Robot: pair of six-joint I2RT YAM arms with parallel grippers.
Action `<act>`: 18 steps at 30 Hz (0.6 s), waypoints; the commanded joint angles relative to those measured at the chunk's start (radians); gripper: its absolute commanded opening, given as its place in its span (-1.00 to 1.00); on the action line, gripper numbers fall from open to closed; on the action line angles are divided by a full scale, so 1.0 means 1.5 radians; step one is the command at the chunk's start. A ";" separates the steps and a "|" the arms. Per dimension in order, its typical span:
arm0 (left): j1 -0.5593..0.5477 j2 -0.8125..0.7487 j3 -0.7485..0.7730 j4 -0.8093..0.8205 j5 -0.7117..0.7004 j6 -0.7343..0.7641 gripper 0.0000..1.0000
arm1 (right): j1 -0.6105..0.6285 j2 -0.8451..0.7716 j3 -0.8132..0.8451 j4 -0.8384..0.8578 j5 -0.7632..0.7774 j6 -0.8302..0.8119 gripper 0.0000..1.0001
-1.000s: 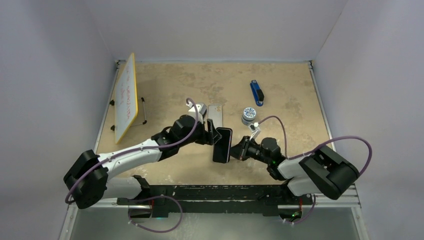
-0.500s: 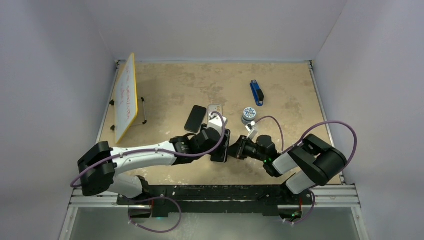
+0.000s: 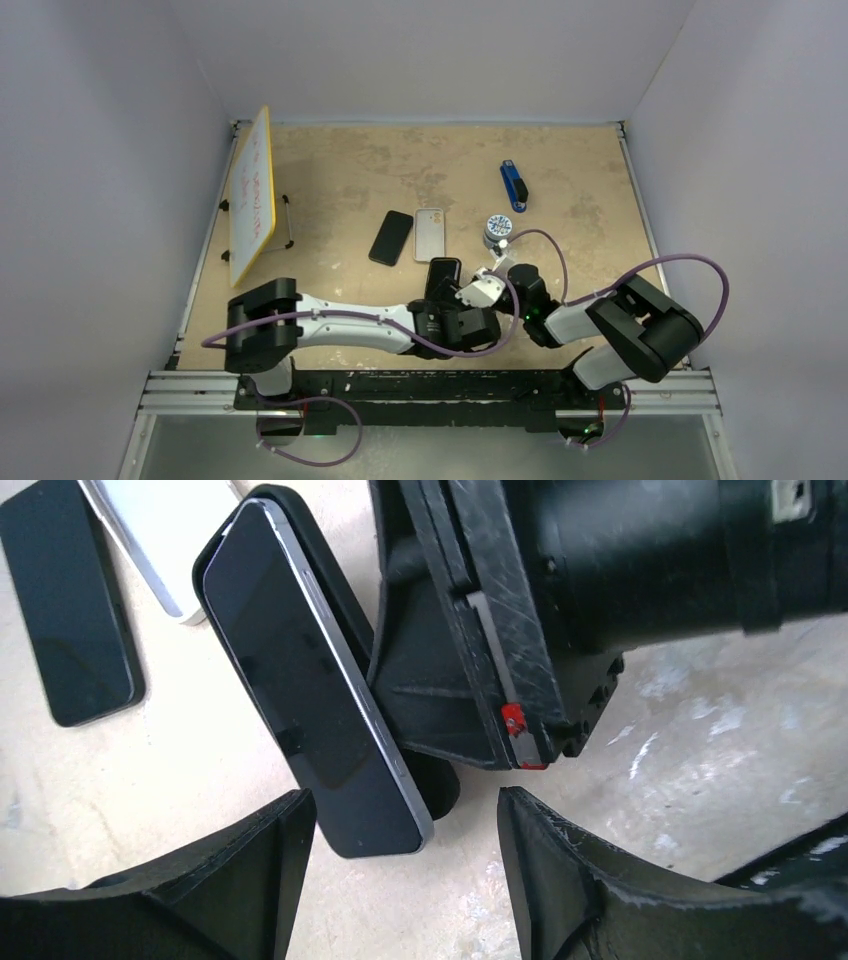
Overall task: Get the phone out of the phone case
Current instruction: Remove the phone case from the phone.
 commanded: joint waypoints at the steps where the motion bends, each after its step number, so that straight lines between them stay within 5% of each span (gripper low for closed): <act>1: -0.023 0.052 0.053 -0.103 -0.103 -0.019 0.37 | 0.000 -0.013 0.032 0.004 0.010 0.010 -1.00; 18: -0.033 0.119 0.070 -0.121 -0.168 -0.024 0.07 | 0.001 -0.004 0.044 -0.003 0.001 0.021 -1.00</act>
